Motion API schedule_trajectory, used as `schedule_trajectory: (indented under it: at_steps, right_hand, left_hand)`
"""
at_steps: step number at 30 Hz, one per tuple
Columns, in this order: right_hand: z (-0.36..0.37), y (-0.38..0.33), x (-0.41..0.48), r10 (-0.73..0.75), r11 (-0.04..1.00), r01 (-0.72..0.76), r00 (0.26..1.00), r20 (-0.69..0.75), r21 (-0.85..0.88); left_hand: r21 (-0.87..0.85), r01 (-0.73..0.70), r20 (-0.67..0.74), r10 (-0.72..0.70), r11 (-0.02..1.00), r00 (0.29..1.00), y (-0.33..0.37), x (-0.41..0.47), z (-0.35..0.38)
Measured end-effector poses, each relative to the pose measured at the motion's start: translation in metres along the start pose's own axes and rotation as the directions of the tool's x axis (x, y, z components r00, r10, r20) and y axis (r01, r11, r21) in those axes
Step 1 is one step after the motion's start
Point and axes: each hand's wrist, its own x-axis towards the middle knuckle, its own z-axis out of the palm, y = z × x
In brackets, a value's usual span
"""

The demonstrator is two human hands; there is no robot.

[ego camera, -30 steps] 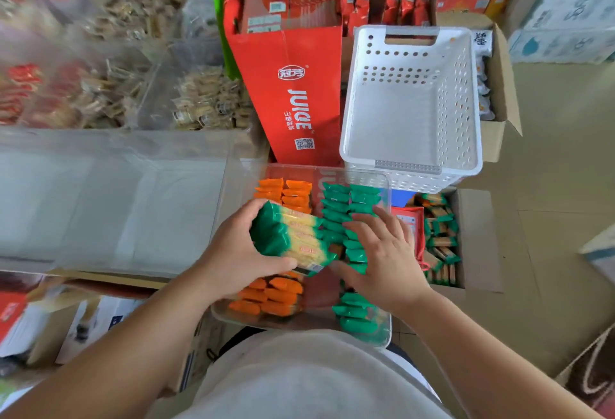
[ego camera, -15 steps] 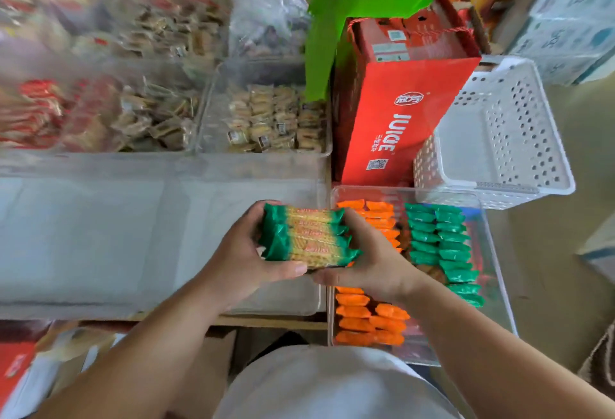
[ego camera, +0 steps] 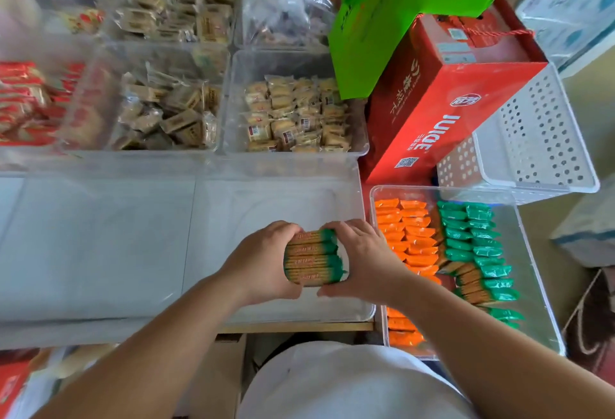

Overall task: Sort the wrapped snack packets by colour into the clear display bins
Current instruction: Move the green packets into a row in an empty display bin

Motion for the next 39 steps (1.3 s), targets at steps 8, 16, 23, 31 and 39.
schedule_trajectory:
  at_steps: [8,16,23,31,39]
  right_hand:
    - [0.003,0.042,-0.013,0.310,0.933,-0.343,0.920,-0.240,-0.111]
    - [0.005,0.048,-0.022,0.347,0.931,-0.354,0.934,-0.088,-0.083]
    - [0.002,0.046,-0.020,0.310,0.948,-0.315,0.947,-0.084,-0.050]
    - [0.007,0.049,-0.019,0.299,0.954,-0.301,0.952,-0.069,-0.015]
    - [0.010,0.051,-0.021,0.289,0.957,-0.290,0.955,-0.063,-0.001]
  left_hand:
    - [0.273,0.082,0.111,-0.116,0.959,0.987,-0.032,0.043,0.058]
    - [0.307,-0.059,0.233,-0.015,0.950,0.972,-0.039,0.057,0.098]
    - [-0.032,0.086,0.305,-0.072,0.996,0.950,-0.040,0.065,0.107]
    - [-0.003,0.048,0.283,-0.045,0.999,0.958,-0.045,0.059,0.110]
    - [-0.017,0.166,0.255,-0.156,0.986,0.954,-0.041,0.058,0.100]
